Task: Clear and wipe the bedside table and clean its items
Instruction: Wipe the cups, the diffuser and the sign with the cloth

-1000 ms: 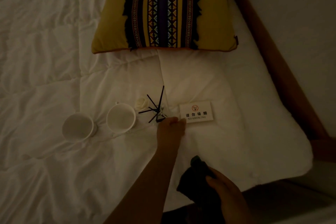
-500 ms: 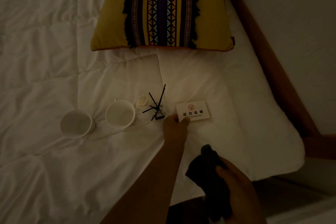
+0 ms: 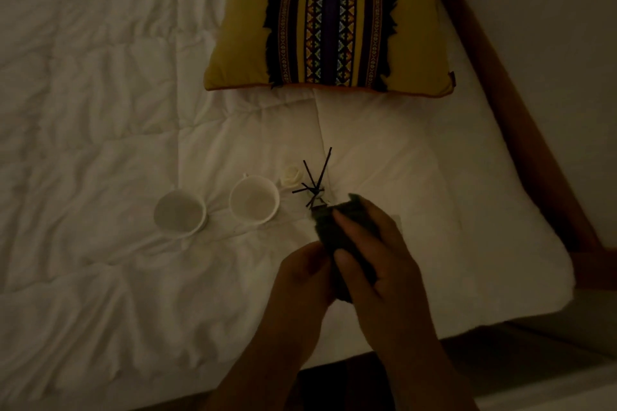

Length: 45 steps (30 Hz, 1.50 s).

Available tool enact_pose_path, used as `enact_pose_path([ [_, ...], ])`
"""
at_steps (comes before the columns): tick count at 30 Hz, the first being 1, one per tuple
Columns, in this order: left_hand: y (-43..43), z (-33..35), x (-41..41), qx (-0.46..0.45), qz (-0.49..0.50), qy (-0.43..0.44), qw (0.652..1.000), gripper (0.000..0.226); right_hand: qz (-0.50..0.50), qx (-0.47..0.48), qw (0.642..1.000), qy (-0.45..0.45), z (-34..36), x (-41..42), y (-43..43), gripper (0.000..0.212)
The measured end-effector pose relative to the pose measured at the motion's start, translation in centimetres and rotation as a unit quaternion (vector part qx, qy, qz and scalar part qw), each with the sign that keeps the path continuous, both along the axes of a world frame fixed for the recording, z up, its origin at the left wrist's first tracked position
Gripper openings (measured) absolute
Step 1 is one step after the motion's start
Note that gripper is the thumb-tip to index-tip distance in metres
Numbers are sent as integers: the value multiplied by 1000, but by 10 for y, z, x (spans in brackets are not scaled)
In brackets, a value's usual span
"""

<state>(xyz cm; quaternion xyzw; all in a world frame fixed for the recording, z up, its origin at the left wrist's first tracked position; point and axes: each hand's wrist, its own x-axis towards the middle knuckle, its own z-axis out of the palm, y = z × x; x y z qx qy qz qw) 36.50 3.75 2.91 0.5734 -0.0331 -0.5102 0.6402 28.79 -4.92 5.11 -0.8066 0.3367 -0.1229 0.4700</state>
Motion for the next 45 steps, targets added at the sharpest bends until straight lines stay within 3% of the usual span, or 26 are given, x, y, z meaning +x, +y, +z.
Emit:
enact_pose_path([
  [7, 31, 22, 15, -8, 64, -73, 995, 22, 24, -121, 991, -46, -4, 31, 31, 35],
  [13, 48, 28, 27, -43, 143, 13, 989, 21, -25, -212, 977, -27, -6, 32, 27, 34],
  [21, 63, 33, 36, -43, 160, 5, 986, 22, -87, -231, 969, 19, 4, 36, 27, 32],
  [26, 60, 39, 37, -86, 115, 7, 990, 26, -41, -209, 977, 8, 16, 51, 63, 32],
  [30, 60, 38, 39, -71, 86, -5, 994, 33, -4, -160, 987, -9, 16, 56, 76, 31],
  [36, 59, 38, 32, -82, 84, -27, 993, 30, 18, -215, 976, -38, 8, 47, 64, 31],
  [41, 49, 35, 24, -87, 103, 10, 991, 25, -20, -247, 968, -23, 1, 36, 48, 34],
  [45, 46, 28, 16, -86, 117, 11, 989, 23, -76, -221, 972, -1, -4, 25, 35, 32],
])
